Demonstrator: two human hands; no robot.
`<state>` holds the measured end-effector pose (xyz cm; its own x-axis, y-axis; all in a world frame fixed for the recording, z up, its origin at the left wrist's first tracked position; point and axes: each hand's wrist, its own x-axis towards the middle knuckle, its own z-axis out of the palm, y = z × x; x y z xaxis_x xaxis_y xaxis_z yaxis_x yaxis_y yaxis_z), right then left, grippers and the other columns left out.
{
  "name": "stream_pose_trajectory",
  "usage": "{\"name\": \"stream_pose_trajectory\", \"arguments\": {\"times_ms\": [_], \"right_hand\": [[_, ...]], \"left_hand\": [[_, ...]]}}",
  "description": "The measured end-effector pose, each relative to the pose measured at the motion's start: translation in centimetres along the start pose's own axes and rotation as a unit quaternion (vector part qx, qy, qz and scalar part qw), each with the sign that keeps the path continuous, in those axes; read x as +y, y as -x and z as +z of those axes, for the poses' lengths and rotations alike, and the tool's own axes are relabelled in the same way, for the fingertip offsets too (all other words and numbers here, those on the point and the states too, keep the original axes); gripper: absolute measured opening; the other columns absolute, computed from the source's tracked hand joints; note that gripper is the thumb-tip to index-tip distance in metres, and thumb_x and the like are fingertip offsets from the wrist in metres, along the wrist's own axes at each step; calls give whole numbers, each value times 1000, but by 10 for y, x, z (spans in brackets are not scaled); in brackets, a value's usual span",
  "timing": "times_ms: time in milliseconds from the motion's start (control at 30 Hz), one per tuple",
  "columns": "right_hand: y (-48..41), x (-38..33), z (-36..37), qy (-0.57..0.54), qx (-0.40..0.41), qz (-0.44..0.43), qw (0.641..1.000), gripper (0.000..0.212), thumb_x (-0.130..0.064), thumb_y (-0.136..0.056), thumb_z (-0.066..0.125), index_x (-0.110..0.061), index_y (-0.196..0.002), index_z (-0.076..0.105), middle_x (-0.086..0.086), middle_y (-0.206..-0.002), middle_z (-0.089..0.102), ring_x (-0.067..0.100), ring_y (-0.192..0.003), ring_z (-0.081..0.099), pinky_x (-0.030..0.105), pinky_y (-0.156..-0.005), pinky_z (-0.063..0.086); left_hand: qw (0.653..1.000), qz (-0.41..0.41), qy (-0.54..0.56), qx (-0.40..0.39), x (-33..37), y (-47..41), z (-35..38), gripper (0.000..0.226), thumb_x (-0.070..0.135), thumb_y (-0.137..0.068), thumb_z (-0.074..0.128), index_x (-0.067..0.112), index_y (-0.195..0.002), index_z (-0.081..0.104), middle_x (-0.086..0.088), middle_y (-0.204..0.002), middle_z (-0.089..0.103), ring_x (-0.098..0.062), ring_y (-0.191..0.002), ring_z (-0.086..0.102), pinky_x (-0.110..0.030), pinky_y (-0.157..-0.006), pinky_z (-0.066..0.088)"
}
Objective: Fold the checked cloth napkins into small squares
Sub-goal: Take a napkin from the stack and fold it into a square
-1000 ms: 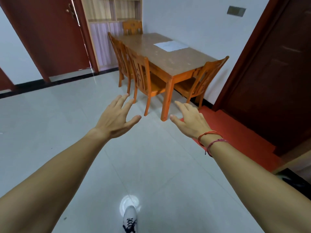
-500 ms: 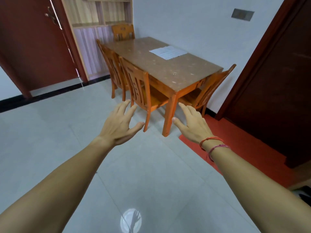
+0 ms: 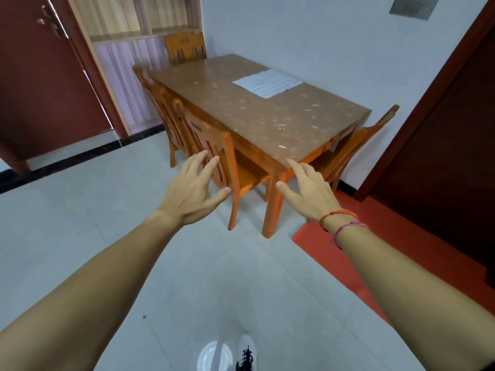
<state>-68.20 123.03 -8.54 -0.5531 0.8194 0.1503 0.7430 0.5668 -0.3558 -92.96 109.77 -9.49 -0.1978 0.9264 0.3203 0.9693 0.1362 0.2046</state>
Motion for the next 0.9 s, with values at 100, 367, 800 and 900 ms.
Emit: {"name": "stream_pose_trajectory", "arguments": {"times_ms": [100,367,800,900], "right_hand": [[-63,10,5,-2,-8,-7,1000,66,-63,-87,34,-36,-145,18,1,-146,34,30,-129,38,49,-102,38],[-192,24,25,-15,-40,0,999,65,-65,-86,32,-41,-144,15,1,-148,33,32,-132,36,52,-104,35],[-375,41,66,-9,-45,56,997,64,-66,-84,33,-44,-142,19,-1,-148,34,29,-132,38,52,-106,34],[-422,42,68,8,-32,71,997,63,-63,-86,36,-41,-143,22,-1,-145,38,30,-127,43,50,-104,37]], "left_hand": [[1000,-10,-8,-4,-20,-57,8,80,70,-90,37,19,-151,25,-13,-157,23,-30,-143,25,-47,-113,32],[1000,-11,-23,-1,-70,-177,35,78,72,-89,33,23,-150,26,-10,-156,25,-29,-141,28,-48,-111,35],[1000,22,7,-15,-162,-365,86,78,71,-91,32,23,-152,22,-9,-159,20,-28,-145,18,-44,-115,24],[999,33,9,-28,-184,-413,95,79,72,-90,32,25,-152,21,-9,-160,18,-29,-146,17,-43,-116,21]]}}
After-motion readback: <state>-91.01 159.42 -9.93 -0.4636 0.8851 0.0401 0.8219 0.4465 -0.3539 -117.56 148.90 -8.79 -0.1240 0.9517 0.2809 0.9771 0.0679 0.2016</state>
